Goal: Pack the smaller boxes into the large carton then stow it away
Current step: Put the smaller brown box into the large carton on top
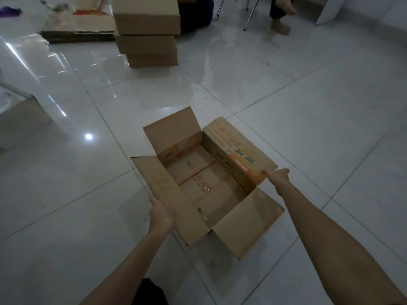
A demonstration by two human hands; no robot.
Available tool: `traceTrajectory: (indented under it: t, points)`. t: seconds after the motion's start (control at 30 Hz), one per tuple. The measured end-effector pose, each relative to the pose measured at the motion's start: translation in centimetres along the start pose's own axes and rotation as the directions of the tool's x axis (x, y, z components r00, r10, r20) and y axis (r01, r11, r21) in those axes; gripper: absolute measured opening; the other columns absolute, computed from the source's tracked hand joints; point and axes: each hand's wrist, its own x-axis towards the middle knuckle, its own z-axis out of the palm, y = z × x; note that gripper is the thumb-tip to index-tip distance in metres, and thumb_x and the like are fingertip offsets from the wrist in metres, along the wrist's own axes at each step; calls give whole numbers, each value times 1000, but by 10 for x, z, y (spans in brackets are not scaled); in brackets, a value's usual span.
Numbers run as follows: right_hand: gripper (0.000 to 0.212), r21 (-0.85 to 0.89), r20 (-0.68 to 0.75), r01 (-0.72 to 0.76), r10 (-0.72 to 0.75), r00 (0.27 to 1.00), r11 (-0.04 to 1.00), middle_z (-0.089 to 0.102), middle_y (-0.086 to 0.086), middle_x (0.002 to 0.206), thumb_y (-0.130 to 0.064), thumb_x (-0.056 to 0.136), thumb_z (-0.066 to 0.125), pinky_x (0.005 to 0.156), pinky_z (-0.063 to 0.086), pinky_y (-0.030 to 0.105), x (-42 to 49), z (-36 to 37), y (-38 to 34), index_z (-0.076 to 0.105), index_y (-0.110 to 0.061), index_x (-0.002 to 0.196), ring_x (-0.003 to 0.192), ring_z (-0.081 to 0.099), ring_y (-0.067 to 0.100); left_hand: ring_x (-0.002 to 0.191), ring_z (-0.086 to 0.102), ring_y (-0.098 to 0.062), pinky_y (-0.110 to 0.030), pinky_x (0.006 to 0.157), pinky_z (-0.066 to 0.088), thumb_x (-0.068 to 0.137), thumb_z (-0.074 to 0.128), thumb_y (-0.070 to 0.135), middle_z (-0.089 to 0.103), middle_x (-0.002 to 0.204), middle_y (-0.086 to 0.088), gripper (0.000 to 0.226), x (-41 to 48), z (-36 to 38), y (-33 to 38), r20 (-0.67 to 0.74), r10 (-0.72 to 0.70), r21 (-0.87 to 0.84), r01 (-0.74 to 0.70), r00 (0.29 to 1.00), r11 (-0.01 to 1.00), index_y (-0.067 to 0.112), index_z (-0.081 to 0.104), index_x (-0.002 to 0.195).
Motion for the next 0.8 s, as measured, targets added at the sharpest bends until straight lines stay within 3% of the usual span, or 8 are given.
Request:
traceTrajectory:
  t: [0.13,0.2,0.27,0.33,0.43,0.5,0.6,0.8]
  points:
    - [86,182,40,-6,-2,999,983,47,22,133,-18,78,69,90,52,43,1,4,7,13,-13,143,110,57,33,86,55,-30,-51,72,58,88,49,4,53,123,-15,62,2,-8,-4,-6,1,39,0,1000,999,17,17,140]
    - [80,232,52,-3,-9,999,973,48,21,133,-17,81,67,85,55,43,0,7,8,18,-13,144,106,60,31,87,56,-31,-49,68,59,88,51,8,53,122,-14,59,1,-17,-7,1,16,42,-16,1000,999,19,20,137]
    - [60,160,52,79,-89,995,984,53,17,130,-18,83,64,72,56,37,-5,10,8,37,-11,136,100,60,27,83,58,-29,-46,61,60,88,52,11,54,115,-12,59,2,-28,-11,13,37,52,-37,999,998,22,20,136]
    - [35,-37,62,263,-260,964,964,62,15,119,-18,84,61,60,50,27,-10,14,5,56,-11,118,90,59,22,77,60,-25,-42,56,60,88,51,13,53,107,-8,58,3,-39,-14,34,58,70,-60,998,996,24,18,136]
    - [27,-354,165,482,-454,875,801,69,12,106,-17,84,56,51,41,19,-18,18,-6,63,-11,110,78,59,19,77,61,-24,-37,53,59,88,49,12,55,107,-9,52,4,-47,-16,43,69,84,-73,997,994,23,22,131]
    - [32,-489,259,540,-477,840,685,69,11,105,-17,85,54,57,47,23,-28,22,-18,59,-14,116,77,61,22,74,62,-23,-31,45,56,89,45,13,56,106,-10,45,4,-48,-13,59,71,90,-77,996,993,22,23,128]
    - [35,-559,402,633,-492,772,537,68,12,103,-17,86,51,67,54,34,-48,31,-33,54,-18,120,80,64,26,68,59,-20,-26,35,49,93,40,15,54,101,-11,39,0,-51,-4,65,73,87,-78,995,993,18,23,128]
    - [25,-593,509,723,-532,677,354,65,13,87,-16,87,45,63,54,39,-105,46,-47,51,-14,112,69,61,29,76,56,-26,-32,58,51,95,34,16,58,116,-20,42,-17,-93,2,-30,158,188,-149,987,971,11,23,135]
